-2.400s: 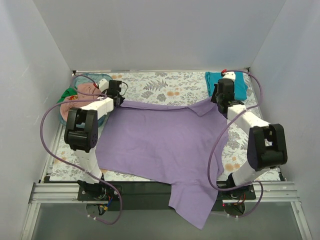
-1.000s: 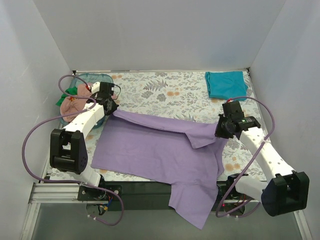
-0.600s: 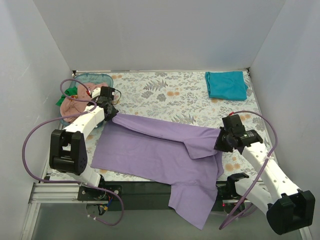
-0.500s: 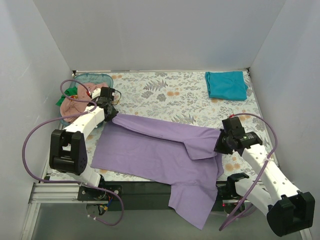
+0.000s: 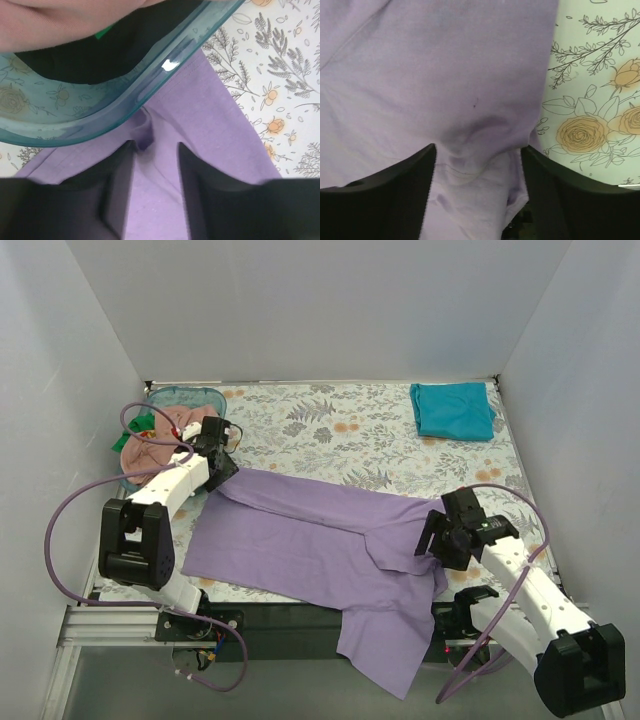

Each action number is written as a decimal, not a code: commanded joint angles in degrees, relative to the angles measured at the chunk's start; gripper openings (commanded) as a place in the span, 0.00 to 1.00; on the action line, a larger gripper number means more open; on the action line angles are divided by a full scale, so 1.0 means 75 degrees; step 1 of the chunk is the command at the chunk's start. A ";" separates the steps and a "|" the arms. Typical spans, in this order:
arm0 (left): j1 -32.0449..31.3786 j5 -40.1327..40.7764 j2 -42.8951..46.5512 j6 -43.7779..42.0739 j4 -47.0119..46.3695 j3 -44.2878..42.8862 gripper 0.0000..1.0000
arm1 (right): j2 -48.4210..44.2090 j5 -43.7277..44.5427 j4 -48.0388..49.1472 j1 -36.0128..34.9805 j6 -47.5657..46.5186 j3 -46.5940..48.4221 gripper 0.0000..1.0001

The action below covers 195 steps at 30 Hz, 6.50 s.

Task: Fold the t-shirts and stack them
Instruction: Fold the tshirt

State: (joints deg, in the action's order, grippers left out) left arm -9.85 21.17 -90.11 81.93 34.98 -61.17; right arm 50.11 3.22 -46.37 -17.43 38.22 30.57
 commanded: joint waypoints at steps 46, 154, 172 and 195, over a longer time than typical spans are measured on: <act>-0.0410 -0.0759 -0.1790 0.0934 -0.1641 0.0047 0.70 | 0.6231 -0.0887 0.4472 0.2254 -0.1603 0.2144 0.98; -0.1007 -0.1146 0.3213 0.1158 -0.1207 0.2859 0.72 | 0.3761 0.0979 0.0709 0.0053 -0.2985 0.4304 0.67; -0.1007 -0.1264 0.4010 0.1755 -0.0422 0.3304 0.89 | 0.6338 0.1140 0.1765 -0.1121 -0.3127 0.4280 0.43; -0.1007 -0.1217 0.4526 0.2002 -0.0012 0.3269 0.89 | 0.5496 0.0181 0.1683 -0.1156 -0.3185 0.4199 0.01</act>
State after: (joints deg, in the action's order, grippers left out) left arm -17.10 11.46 -57.52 96.42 33.50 -36.12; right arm 95.48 8.40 -34.13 -25.89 14.76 61.41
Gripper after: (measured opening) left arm 0.894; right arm 0.023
